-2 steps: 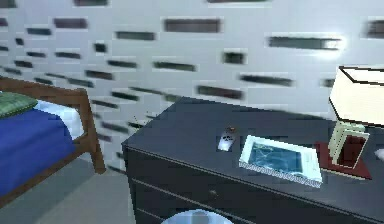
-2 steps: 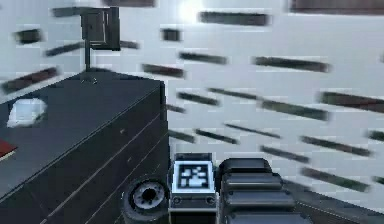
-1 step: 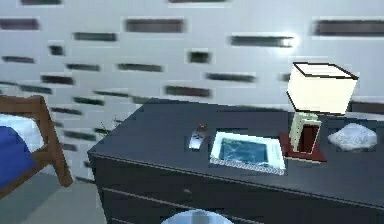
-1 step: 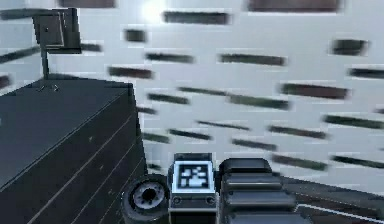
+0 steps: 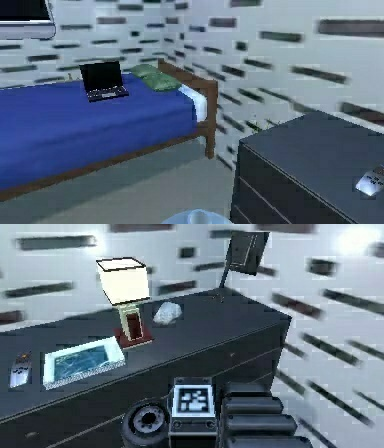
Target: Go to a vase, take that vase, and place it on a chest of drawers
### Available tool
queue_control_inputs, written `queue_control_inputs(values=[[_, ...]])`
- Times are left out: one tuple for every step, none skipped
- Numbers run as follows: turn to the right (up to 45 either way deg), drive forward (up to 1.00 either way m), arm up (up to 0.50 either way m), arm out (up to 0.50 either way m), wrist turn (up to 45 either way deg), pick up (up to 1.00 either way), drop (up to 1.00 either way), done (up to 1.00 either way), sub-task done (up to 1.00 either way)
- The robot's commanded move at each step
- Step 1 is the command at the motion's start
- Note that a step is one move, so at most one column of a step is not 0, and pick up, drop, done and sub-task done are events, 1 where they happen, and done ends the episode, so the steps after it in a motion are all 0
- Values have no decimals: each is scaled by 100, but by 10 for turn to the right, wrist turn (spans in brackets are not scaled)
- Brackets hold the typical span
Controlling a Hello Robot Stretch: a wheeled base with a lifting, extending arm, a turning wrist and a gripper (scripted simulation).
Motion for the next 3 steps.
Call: queue_control_inputs(values=[[-450,0,0,0,0,0,0,0,0],[-360,0,0,0,0,0,0,0,0],[450,0,0,0,0,0,0,0,0]])
